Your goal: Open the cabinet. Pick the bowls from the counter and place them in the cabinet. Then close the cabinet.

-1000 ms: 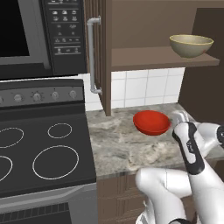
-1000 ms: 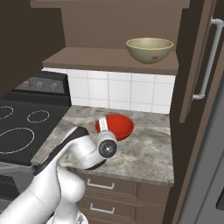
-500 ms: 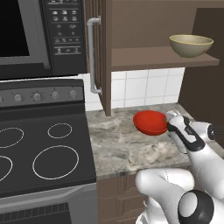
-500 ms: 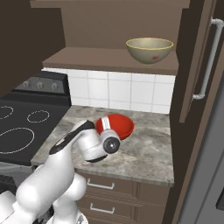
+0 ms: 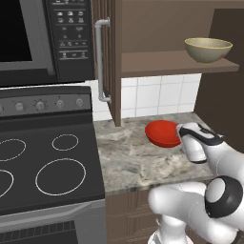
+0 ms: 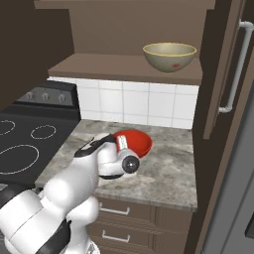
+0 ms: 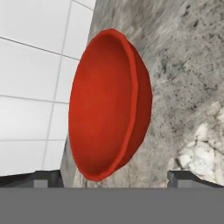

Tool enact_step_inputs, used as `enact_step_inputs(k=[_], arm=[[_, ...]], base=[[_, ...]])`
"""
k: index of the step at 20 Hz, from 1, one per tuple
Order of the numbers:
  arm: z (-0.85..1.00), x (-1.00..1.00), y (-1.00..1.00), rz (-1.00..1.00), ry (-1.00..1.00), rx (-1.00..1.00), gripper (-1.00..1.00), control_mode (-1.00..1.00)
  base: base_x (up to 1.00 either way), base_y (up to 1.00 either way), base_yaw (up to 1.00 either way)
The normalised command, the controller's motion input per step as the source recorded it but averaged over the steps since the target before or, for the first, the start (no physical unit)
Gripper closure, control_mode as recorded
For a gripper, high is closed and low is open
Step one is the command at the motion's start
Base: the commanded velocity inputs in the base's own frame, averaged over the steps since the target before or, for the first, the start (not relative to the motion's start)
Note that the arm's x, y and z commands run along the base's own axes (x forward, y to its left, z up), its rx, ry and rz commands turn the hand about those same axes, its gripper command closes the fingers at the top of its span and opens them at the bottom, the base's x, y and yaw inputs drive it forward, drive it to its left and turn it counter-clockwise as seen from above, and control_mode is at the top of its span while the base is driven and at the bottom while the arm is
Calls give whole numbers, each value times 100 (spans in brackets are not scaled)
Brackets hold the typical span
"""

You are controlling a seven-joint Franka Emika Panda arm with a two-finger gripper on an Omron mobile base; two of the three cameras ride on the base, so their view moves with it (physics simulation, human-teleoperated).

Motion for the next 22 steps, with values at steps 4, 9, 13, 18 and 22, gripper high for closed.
enact_step_inputs(k=[4, 9, 13, 18, 22], arm=[[-23, 38, 0, 0, 0, 0, -100, -100], [-41, 38, 0, 2, 7, 0, -100, -100], [-46, 33, 0, 4, 7, 0, -100, -100], [-43, 38, 0, 4, 12, 0, -100, -100], [-39, 30, 0, 3, 6, 0, 100, -100]], base=[[0, 0, 0], [0, 0, 0], [0, 0, 0], [0, 0, 0], [0, 0, 0]])
